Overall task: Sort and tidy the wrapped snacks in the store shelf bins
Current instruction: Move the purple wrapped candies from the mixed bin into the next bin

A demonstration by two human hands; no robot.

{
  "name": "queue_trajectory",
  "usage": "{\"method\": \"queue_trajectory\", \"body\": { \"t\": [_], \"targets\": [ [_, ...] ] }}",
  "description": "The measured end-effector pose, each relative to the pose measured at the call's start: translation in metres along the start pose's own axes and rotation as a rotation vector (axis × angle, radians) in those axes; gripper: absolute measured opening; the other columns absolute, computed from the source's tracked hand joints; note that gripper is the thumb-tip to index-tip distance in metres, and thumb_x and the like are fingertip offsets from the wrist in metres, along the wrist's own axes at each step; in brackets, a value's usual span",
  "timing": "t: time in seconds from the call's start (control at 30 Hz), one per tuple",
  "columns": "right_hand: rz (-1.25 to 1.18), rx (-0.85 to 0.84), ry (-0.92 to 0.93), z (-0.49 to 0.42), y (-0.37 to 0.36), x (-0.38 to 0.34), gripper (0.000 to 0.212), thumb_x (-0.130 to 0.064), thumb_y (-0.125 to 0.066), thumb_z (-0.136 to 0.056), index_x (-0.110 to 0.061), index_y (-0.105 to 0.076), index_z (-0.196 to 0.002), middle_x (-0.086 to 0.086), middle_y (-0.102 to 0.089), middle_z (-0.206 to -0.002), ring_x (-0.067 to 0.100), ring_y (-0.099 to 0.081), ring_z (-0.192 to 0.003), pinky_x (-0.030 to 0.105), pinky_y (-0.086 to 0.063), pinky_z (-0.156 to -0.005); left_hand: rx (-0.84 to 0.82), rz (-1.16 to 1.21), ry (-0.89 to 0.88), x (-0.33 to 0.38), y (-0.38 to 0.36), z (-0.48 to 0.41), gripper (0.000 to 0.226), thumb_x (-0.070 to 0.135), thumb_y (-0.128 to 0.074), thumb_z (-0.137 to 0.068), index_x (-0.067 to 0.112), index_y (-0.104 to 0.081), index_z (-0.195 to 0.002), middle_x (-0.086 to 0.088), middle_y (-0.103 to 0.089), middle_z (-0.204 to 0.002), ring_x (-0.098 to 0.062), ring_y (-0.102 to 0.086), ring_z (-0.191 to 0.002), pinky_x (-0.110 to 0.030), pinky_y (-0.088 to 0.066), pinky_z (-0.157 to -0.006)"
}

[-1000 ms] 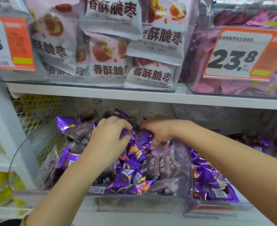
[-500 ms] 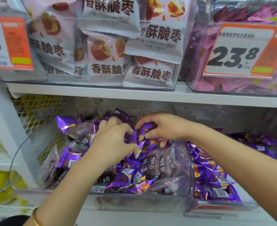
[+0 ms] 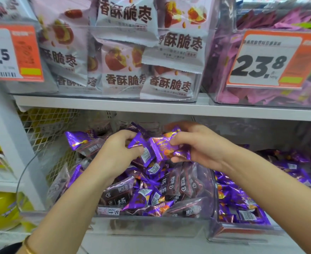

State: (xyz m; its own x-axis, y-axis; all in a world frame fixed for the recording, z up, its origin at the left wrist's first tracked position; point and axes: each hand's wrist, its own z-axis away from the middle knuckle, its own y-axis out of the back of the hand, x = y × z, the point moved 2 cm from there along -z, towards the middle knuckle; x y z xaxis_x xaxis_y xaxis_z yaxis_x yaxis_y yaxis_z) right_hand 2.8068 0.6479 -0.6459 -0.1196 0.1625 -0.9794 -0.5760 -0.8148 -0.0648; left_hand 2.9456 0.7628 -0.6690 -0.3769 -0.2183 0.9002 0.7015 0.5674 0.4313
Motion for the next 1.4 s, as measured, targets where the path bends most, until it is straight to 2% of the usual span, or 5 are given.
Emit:
{"method": "queue_trajectory", "body": {
  "t": [0.37,0.53,0.77,1.1,1.4],
  "targets": [
    [-0.409,-0.079,-0.099,0.017,-0.007,0.003,0.014,-0.001,-0.062,-0.066,-0.009,-0.066,-0.077,0.012,-0.067,-0.087,0.019,-0.066,-0.078,0.030,-0.057,-0.071,-0.083,0.741,0.087,0.015,-0.012,0.010,0.016,-0.009,-0.052,-0.087,0.004,-0.055,-0.096,-0.012,-0.066,-0.091,-0.015,-0.068,-0.072,-0.025,-0.058,-0.066],
    [-0.451,-0.152,-0.080,0.030,-0.007,-0.001,0.044,-0.001,-0.059,-0.066,-0.005,-0.058,-0.110,0.019,-0.062,-0.108,0.025,-0.064,-0.088,0.035,-0.059,-0.072,-0.113,0.635,0.006,0.022,-0.012,0.014,0.028,-0.008,-0.062,-0.080,0.013,-0.058,-0.098,-0.005,-0.066,-0.091,-0.008,-0.064,-0.071,-0.019,-0.054,-0.060],
    [-0.273,-0.129,-0.052,0.076,0.028,-0.010,0.029,0.008,-0.069,-0.066,-0.009,-0.065,-0.089,0.014,-0.068,-0.088,0.022,-0.068,-0.075,0.037,-0.059,-0.068,-0.264,0.482,-0.116,0.049,-0.034,0.039,0.048,0.008,-0.087,-0.055,0.022,-0.064,-0.095,-0.002,-0.071,-0.094,-0.008,-0.065,-0.075,-0.018,-0.051,-0.065],
    [-0.194,0.119,-0.034,0.135,0.161,0.006,0.058,-0.014,-0.094,-0.021,-0.010,-0.072,-0.075,0.014,-0.068,-0.077,0.022,-0.069,-0.069,0.034,-0.059,-0.066,-0.620,0.567,0.205,0.124,-0.150,0.042,0.038,-0.014,-0.038,-0.082,0.005,-0.062,-0.105,-0.018,-0.062,-0.100,-0.029,-0.059,-0.092,-0.043,-0.048,-0.096],
    [0.038,0.306,-0.064,0.120,0.239,0.021,0.026,0.022,-0.050,-0.073,-0.002,-0.061,-0.075,0.014,-0.064,-0.065,0.019,-0.064,-0.055,0.028,-0.057,-0.054,-0.457,0.354,0.261,0.120,-0.255,-0.025,0.013,0.016,-0.064,-0.087,0.018,-0.057,-0.076,-0.001,-0.059,-0.073,-0.010,-0.055,-0.065,-0.022,-0.047,-0.060]
  ]
}}
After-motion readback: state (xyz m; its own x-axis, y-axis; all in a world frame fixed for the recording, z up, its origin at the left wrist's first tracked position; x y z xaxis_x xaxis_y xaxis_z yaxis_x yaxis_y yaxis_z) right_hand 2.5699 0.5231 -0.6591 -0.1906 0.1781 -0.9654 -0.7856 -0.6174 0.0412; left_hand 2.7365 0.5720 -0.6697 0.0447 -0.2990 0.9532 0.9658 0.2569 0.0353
